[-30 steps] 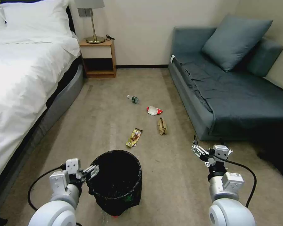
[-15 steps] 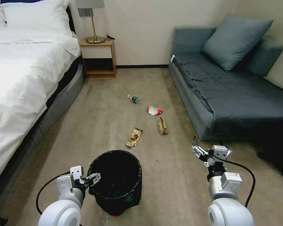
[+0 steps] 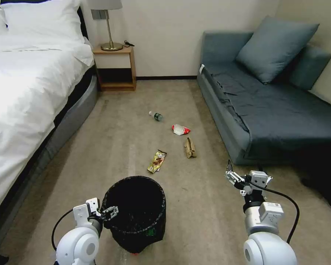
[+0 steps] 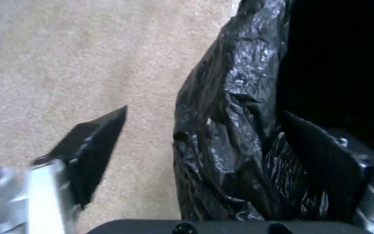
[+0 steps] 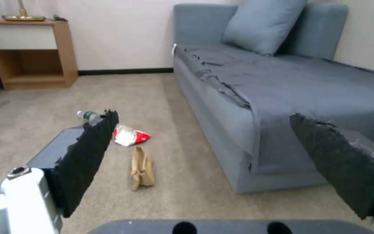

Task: Pick up the trash bin, then pick up the garbage on the floor and place it into the trash bin.

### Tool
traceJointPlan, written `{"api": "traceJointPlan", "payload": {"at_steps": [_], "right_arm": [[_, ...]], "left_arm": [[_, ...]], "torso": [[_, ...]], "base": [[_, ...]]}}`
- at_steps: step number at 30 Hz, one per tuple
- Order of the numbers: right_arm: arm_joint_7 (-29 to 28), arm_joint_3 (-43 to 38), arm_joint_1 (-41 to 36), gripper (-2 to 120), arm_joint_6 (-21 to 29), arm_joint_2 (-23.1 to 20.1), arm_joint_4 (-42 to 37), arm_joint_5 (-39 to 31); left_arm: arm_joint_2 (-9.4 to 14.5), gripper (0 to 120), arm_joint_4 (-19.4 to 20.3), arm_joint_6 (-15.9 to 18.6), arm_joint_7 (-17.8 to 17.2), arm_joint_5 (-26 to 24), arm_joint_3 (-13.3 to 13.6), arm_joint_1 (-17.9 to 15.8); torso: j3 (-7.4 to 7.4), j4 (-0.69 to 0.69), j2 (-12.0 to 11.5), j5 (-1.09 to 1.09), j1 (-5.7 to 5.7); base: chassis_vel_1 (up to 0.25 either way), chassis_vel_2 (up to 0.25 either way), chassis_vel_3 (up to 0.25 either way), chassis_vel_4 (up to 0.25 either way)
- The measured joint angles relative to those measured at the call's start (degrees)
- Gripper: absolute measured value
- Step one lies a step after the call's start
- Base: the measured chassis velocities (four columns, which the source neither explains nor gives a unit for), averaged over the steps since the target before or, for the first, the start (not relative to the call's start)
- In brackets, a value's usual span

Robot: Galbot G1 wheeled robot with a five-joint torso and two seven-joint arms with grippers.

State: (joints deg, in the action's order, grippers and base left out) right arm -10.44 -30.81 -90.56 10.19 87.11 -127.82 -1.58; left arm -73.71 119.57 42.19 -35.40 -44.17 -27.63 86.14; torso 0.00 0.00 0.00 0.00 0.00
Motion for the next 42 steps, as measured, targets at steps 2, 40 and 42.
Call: {"api": "traceJointPlan", "payload": {"at_steps": [2,40,42], "right_arm": [[-0.18,-0.03,-0.09,100,-0.21,0.09,0.00,0.08],[-3.88,0.18,0.24,100,0.07,-1.55,-1.70,-7.26],[-3.78,0.15,0.30,100,-0.16,-1.83,-1.97,-8.58]], "left_arm": [[0.07,81,-0.18,-0.01,-0.01,-0.34,0.08,-0.12],[-2.03,2,3.38,0.31,-1.26,-3.39,-3.91,-0.41],[-1.96,2,5.20,0.31,-1.04,-2.73,-4.85,-0.29]], "torso": [[0.00,0.00,0.00,0.00,0.00],[0.01,0.00,-0.01,-0.01,0.01],[0.01,0.01,-0.01,-0.03,0.01]], "base": [[0.000,0.000,0.000,0.000],[0.000,0.000,0.000,0.000],[0.000,0.000,0.000,0.000]]}}
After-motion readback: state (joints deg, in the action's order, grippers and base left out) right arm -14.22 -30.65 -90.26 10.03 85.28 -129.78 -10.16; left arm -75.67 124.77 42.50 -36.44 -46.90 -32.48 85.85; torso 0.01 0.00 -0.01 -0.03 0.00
